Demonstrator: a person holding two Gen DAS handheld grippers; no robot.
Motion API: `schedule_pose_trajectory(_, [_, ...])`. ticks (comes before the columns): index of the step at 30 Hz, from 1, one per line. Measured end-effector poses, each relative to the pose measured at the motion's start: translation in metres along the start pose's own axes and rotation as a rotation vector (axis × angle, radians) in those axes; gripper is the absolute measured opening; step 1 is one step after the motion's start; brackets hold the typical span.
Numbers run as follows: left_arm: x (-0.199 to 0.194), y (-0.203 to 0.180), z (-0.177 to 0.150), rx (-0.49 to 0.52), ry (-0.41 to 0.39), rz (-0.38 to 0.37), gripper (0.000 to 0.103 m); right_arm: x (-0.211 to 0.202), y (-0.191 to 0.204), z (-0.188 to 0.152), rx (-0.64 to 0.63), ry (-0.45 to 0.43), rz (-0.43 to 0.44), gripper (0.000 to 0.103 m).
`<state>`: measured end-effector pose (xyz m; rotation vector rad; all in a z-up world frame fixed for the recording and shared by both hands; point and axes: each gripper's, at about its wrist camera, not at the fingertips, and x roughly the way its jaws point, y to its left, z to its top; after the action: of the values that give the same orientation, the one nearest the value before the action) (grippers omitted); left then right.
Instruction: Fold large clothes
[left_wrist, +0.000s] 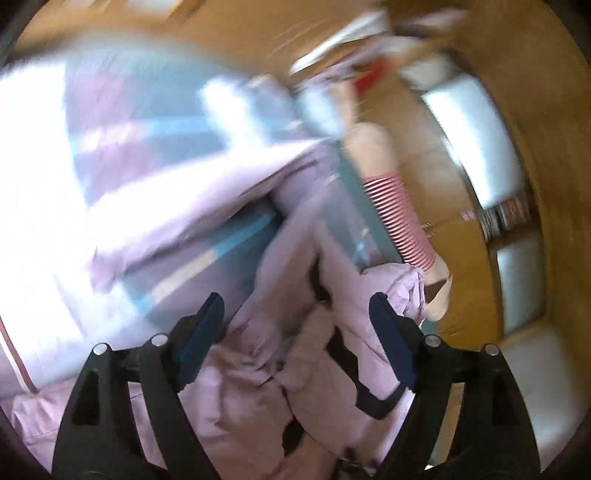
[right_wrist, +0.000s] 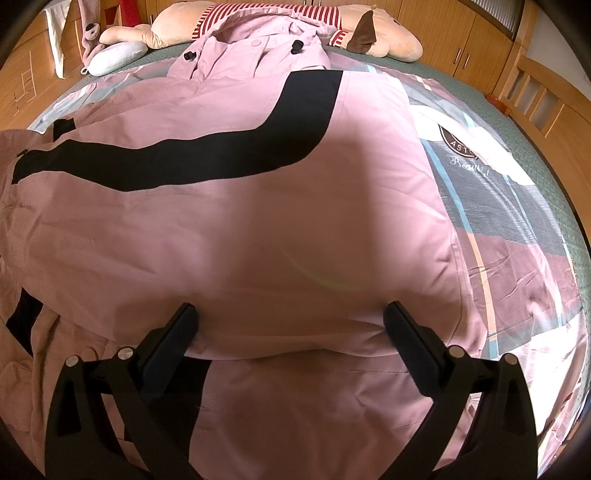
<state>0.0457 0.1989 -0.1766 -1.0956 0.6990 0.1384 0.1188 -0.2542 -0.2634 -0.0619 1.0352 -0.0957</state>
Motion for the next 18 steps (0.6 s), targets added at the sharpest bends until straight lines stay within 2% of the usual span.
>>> schedule_pose_trajectory(3, [0.023,0.041,0.009,-0.186,0.099,0.033,0.081,0.001,0.000,0.000,-0.001,-0.003,-0.002,0.102])
schedule_pose_trajectory(4, [0.031,0.053,0.010,-0.247,0.138,0.020,0.081,0.001,0.000,0.000,-0.002,-0.003,-0.003,0.102])
schedule_pose_trajectory(6, [0.039,0.062,0.011,-0.298,0.167,-0.007,0.082,0.001,0.000,-0.001,-0.002,-0.005,-0.003,0.102])
schedule_pose_trajectory(12, [0.029,0.057,0.021,-0.300,0.107,-0.092,0.090,0.000,0.000,-0.001,-0.003,-0.006,-0.003,0.102])
schedule_pose_trajectory(15, [0.028,0.069,0.026,-0.372,0.087,-0.133,0.093,0.000,0.000,-0.001,-0.003,-0.006,-0.003,0.102])
schedule_pose_trajectory(18, [0.034,0.085,0.028,-0.465,0.100,-0.133,0.093,0.000,0.000,-0.001,-0.003,-0.006,-0.004,0.102])
